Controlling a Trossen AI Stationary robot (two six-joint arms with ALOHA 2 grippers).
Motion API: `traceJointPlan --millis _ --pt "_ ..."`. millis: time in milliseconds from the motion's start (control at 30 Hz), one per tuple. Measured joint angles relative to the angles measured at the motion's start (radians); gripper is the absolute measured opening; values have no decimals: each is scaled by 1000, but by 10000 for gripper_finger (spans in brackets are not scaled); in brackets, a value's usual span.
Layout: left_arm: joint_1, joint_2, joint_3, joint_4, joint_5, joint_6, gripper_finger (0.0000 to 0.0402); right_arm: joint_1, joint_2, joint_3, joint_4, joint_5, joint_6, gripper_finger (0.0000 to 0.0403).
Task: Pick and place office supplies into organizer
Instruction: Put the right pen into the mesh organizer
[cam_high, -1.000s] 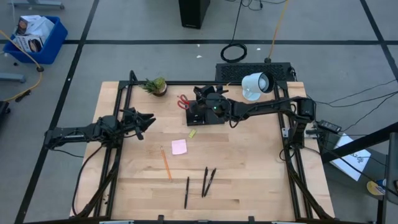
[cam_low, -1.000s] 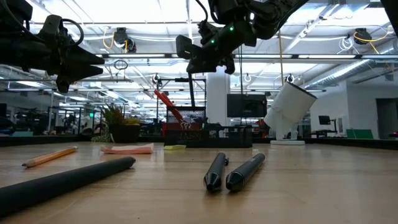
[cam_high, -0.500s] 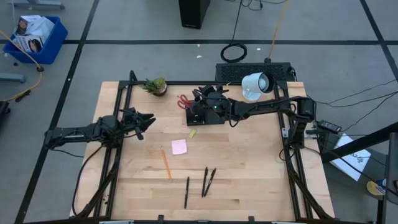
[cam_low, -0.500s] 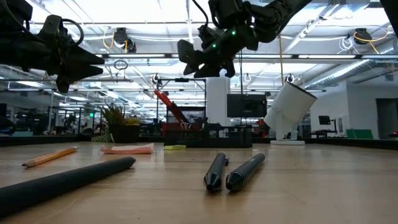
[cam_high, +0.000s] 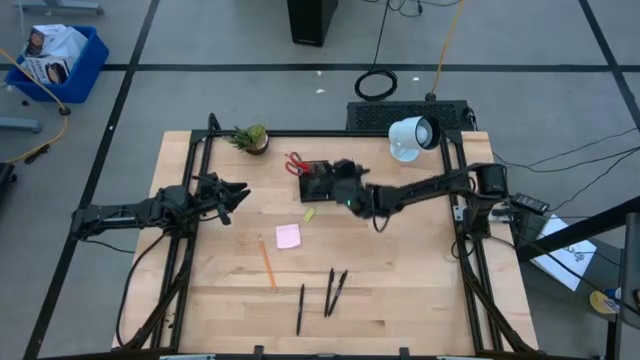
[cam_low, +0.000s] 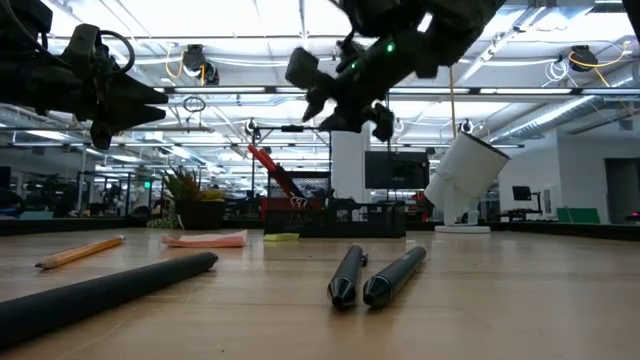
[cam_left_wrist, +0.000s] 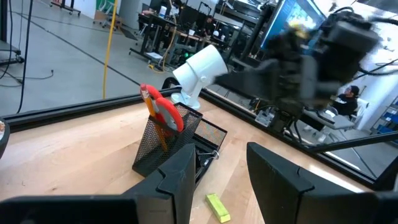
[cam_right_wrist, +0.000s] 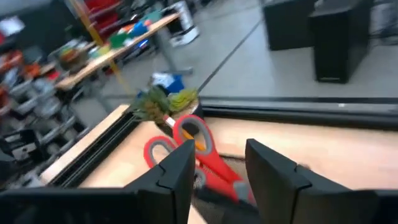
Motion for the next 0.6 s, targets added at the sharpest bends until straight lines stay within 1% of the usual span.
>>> traceJointPlan --millis 133,200,233,333,433,467,533,600 --pt "0 0 0 0 0 0 147 143 -1 0 -23 252 115 143" --pt "0 0 0 0 0 0 147 209 -1 0 -55 344 158 147" --pt "0 0 0 0 0 0 147 240 -1 0 -65 374 170 150" --pt "0 0 0 0 0 0 147 322 -1 0 -65 400 236 154" --pt "0 0 0 0 0 0 147 376 -1 0 -56 414 375 155" --pt "0 0 0 0 0 0 147 388 -1 1 -74 414 430 155" --pt "0 0 0 0 0 0 147 409 -2 1 -166 404 554 155" --pt "0 0 0 0 0 0 147 430 0 1 -245 370 648 155"
